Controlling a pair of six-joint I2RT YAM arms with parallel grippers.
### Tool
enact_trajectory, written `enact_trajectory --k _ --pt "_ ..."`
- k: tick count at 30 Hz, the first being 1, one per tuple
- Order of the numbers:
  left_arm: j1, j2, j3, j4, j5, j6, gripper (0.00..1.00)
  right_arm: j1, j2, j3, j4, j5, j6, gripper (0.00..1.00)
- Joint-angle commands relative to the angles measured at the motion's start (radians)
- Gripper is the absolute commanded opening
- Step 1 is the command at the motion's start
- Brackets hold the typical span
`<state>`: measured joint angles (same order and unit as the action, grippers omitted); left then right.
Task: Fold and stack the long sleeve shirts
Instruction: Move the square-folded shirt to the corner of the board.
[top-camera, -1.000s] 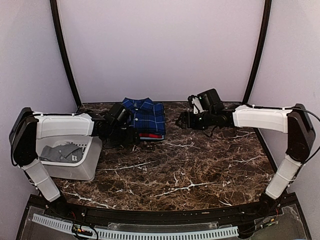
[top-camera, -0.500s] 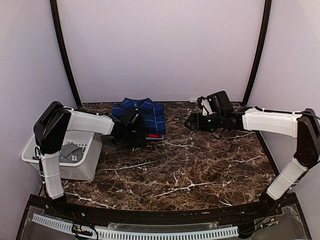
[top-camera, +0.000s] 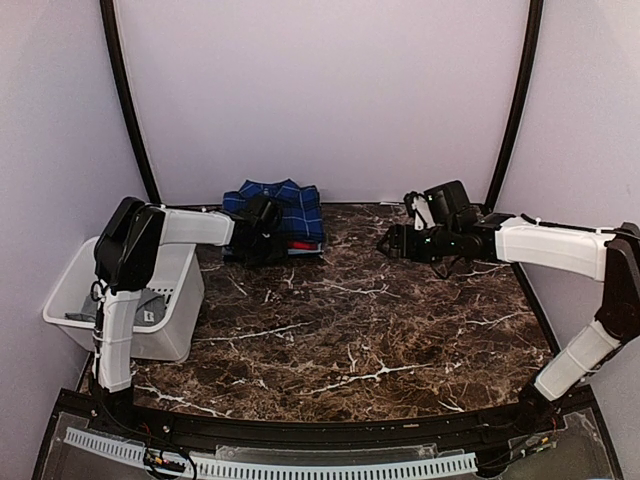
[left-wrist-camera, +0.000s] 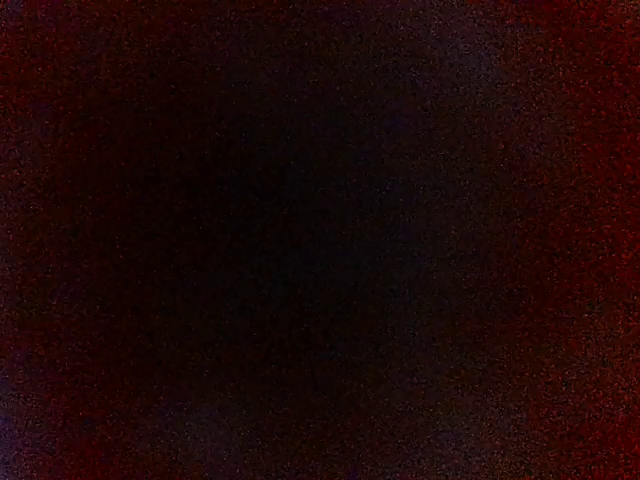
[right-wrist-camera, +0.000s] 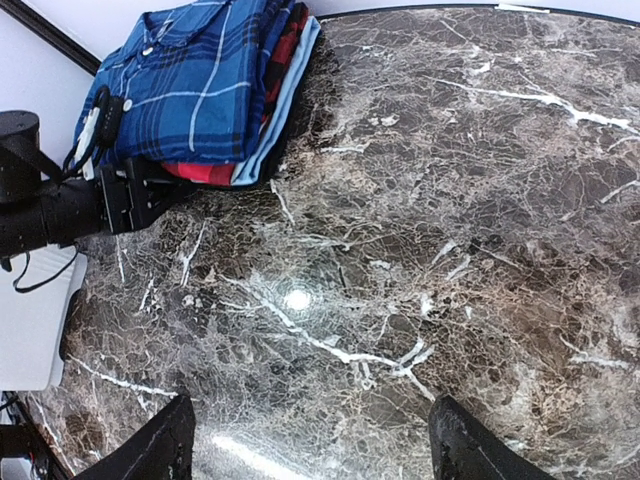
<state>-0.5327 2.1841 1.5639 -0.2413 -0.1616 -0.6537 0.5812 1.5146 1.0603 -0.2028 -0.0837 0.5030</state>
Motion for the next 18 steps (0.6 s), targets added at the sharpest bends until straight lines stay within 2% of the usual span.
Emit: enact_trajectory --k 1,7,18 --pt "0.023 0.064 0.121 -0.033 0.012 0.09 0.7 -0.007 -0.034 -0.009 -0.009 0.009 -0.017 0.77" --pt "0.047 0.16 0.274 -0.088 0.011 0.122 0.7 -0.008 -0.038 -0.011 -0.02 0.011 -0.02 0.77" --pt "0.095 0.149 0.306 -0.143 -0.049 0.096 0.7 -0.008 -0.043 -0.017 -0.024 0.011 -0.018 0.77"
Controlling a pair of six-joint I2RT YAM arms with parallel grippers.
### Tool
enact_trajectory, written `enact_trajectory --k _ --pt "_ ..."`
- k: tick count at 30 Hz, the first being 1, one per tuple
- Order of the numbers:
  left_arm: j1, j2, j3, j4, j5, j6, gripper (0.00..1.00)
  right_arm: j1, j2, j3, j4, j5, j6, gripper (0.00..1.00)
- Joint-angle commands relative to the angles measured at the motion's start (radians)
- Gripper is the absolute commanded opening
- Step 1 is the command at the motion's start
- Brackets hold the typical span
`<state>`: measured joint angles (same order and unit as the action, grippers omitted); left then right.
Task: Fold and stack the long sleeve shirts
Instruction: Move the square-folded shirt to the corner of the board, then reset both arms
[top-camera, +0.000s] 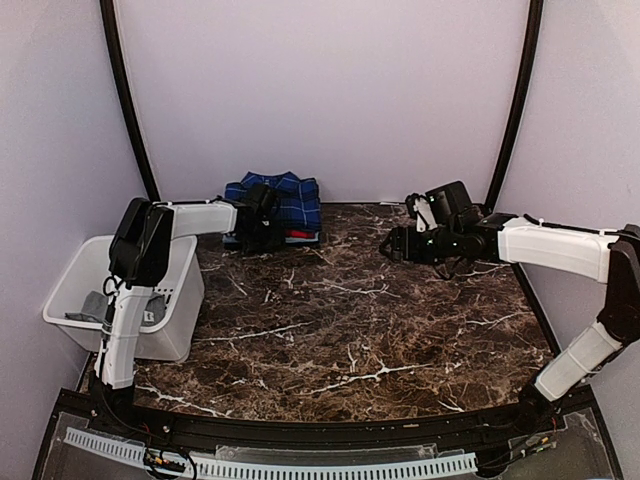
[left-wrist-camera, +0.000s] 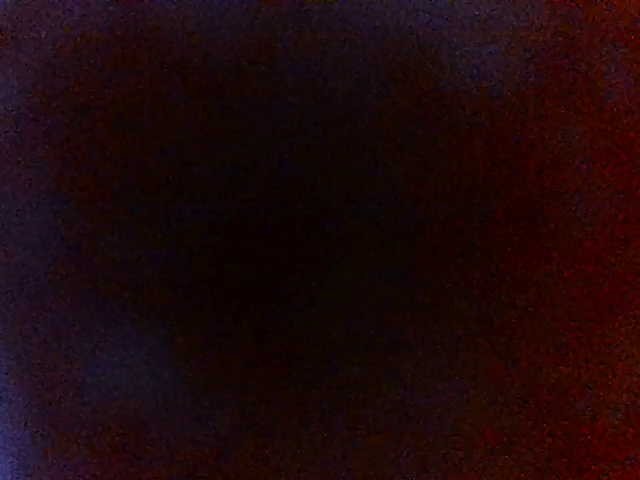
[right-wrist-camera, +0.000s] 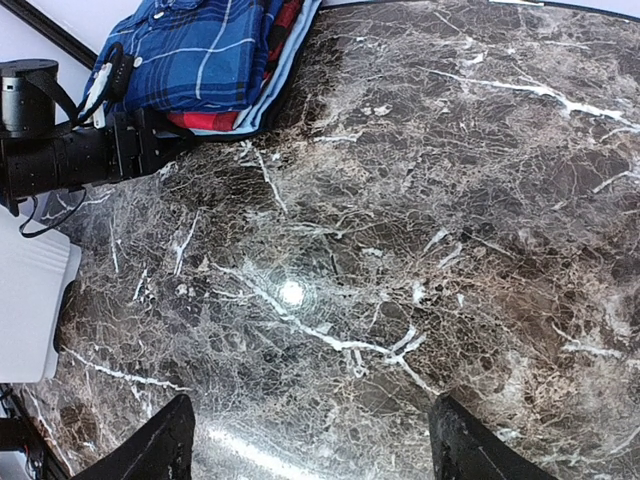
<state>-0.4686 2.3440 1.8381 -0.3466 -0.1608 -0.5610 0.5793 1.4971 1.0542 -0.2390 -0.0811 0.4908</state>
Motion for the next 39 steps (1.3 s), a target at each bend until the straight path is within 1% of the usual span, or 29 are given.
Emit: enact_trajectory --k 1,7,12,15,18,19,21,23,28,35,36,39 --pt "0.034 -0.011 0.038 -0.035 -0.04 0.007 0.7 -0.006 -0.024 -0.013 0.013 0.008 -0.005 0.77" --pt "0.028 -0.026 0.058 -0.038 0.01 0.036 0.72 -0.006 -0.031 -0.017 0.01 0.01 0.001 0.78" --pt "-0.001 -0.085 0.048 -0.068 0.012 0.064 0.77 -0.006 -0.032 -0.014 0.013 0.014 0.001 0.79" --pt "-0.018 -0.131 0.024 -0.068 0.017 0.074 0.8 -0.006 -0.028 -0.011 0.014 0.014 0.002 0.84" --pt "-0.043 -0.195 -0.015 -0.056 0.018 0.084 0.85 -0.006 -0.031 -0.011 0.023 0.015 0.002 0.91" --pt "-0.048 -0.207 -0.022 -0.054 0.02 0.085 0.91 -0.007 -0.029 -0.011 0.025 0.017 0.002 0.93" --pt "-0.063 -0.242 -0.044 -0.046 0.028 0.087 0.98 -0.006 -0.028 -0.005 0.025 0.024 0.002 0.97" --pt "-0.078 -0.275 -0.071 -0.039 0.036 0.088 0.99 -0.006 -0.028 0.0 0.024 0.032 0.001 0.99" --pt "-0.12 -0.375 -0.132 -0.006 0.071 0.093 0.99 -0.006 -0.05 0.006 0.044 0.056 0.004 0.99" --pt "-0.166 -0.548 -0.283 0.116 0.155 0.1 0.99 -0.006 -0.134 -0.009 0.096 0.112 0.02 0.99" --pt "-0.17 -0.566 -0.301 0.13 0.187 0.102 0.99 -0.006 -0.149 -0.01 0.099 0.121 0.018 0.99" --pt "-0.175 -0.658 -0.4 0.204 0.231 0.096 0.99 -0.006 -0.196 -0.01 0.099 0.146 0.009 0.99"
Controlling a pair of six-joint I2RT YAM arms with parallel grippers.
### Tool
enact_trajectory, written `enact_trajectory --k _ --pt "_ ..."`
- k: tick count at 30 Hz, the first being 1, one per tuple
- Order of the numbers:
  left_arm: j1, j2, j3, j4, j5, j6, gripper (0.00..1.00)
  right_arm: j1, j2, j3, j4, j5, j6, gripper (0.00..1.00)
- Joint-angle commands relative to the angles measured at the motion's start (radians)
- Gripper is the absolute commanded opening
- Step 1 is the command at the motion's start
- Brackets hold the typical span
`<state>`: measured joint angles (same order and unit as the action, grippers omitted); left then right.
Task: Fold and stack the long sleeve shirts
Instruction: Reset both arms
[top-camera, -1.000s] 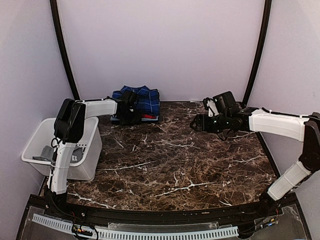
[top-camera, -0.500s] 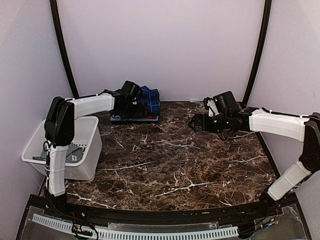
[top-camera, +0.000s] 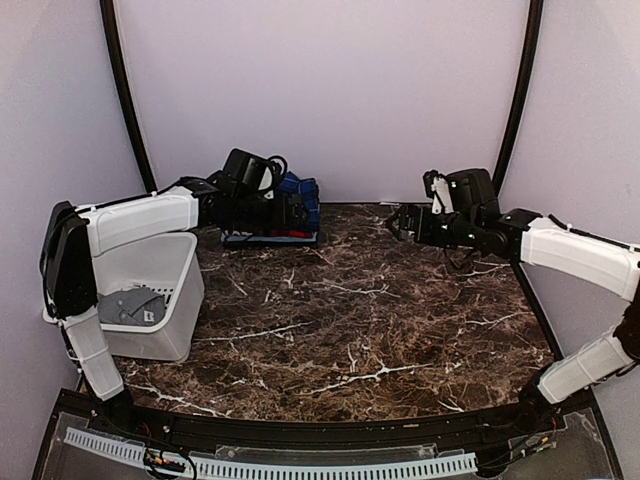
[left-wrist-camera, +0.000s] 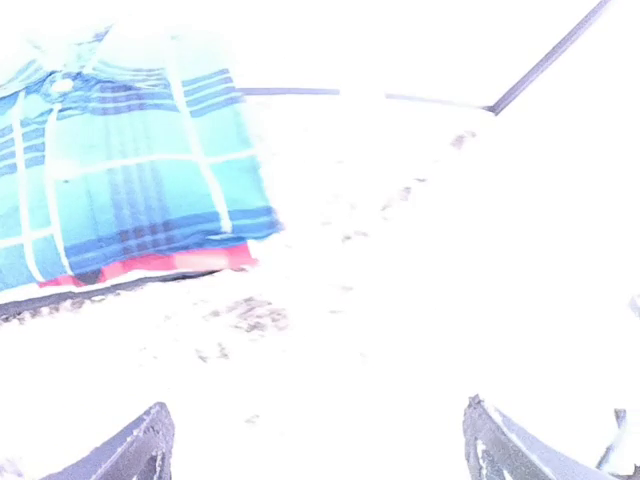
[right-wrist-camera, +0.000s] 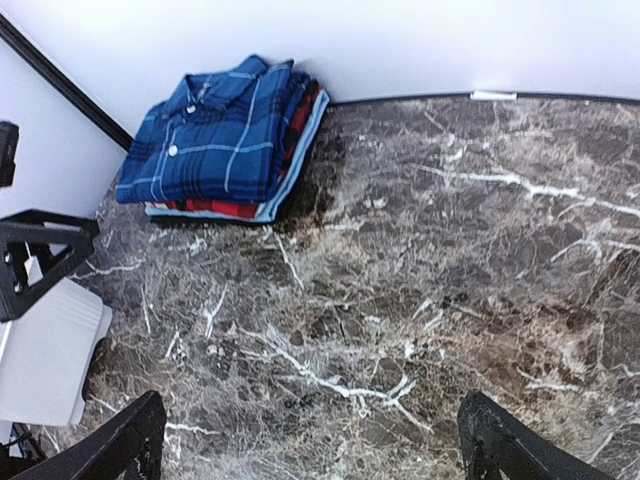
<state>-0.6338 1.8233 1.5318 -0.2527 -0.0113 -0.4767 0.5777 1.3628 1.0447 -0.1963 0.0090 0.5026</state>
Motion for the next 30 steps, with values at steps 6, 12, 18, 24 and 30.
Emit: enact_trajectory --k 6,12,18,24,30 --pt "-0.01 -0.275 -0.221 0.174 0.105 0.028 0.99 -0.004 -0.167 -0.024 0.072 0.087 -0.01 0.99" --pt "-0.009 -0.374 -0.287 0.182 0.104 0.052 0.99 -0.004 -0.243 -0.046 0.059 0.094 -0.014 0.99" --pt "-0.004 -0.424 -0.311 0.179 0.119 0.053 0.99 -0.004 -0.305 -0.058 0.057 0.154 -0.011 0.99" --pt "0.007 -0.437 -0.313 0.175 0.141 0.032 0.99 -0.004 -0.308 -0.056 0.031 0.177 0.001 0.99" --pt "0.012 -0.457 -0.314 0.179 0.129 0.035 0.99 -0.005 -0.282 -0.048 0.025 0.171 -0.01 0.99"
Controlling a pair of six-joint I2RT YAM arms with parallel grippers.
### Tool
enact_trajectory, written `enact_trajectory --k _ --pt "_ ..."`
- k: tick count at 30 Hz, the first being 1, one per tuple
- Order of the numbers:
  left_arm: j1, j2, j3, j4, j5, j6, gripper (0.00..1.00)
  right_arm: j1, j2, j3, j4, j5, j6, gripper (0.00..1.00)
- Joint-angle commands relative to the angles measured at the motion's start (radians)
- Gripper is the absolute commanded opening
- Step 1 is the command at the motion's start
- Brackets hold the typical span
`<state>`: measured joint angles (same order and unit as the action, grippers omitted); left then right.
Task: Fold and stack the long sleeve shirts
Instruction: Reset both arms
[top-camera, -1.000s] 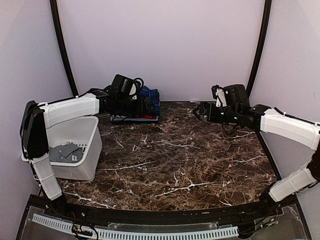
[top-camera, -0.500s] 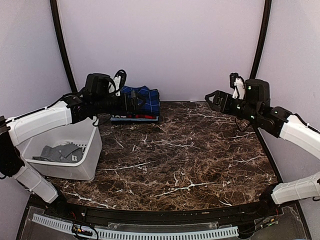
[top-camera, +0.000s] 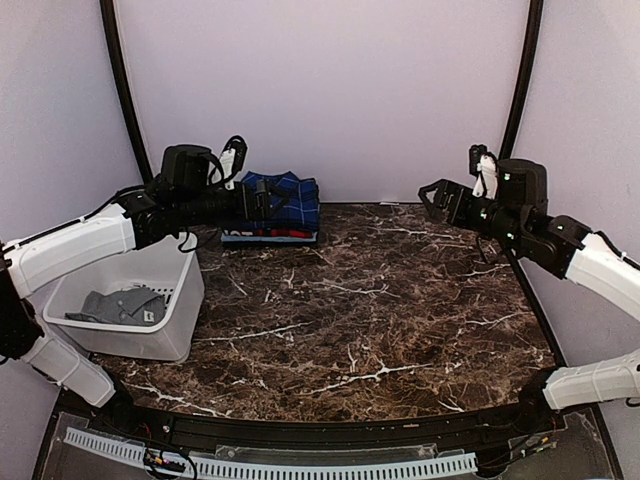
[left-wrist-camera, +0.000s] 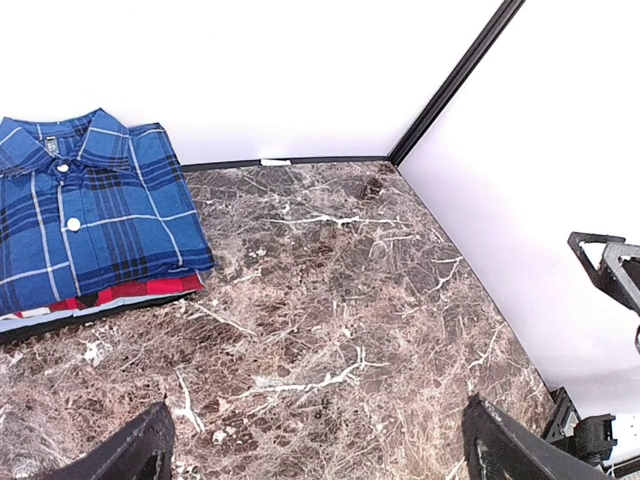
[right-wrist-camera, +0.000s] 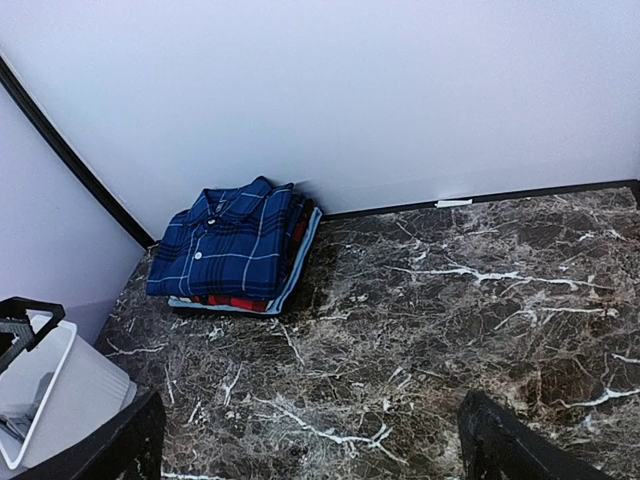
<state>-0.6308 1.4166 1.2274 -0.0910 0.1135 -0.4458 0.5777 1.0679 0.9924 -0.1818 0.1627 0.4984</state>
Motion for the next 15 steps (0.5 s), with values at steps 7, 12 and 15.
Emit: enact_trajectory --k 7,12,15 --pt "0.011 -0.053 -0.003 -0.004 -0.008 0.013 0.99 -0.004 0.055 0.042 -0.017 0.028 -0.006 0.99" --pt "0.011 -0.059 -0.007 -0.012 -0.012 0.013 0.99 -0.004 0.054 0.033 -0.012 0.029 -0.006 0.99" --pt "0.011 -0.058 -0.013 -0.013 -0.014 0.011 0.99 -0.004 0.054 0.034 -0.01 0.026 -0.007 0.99"
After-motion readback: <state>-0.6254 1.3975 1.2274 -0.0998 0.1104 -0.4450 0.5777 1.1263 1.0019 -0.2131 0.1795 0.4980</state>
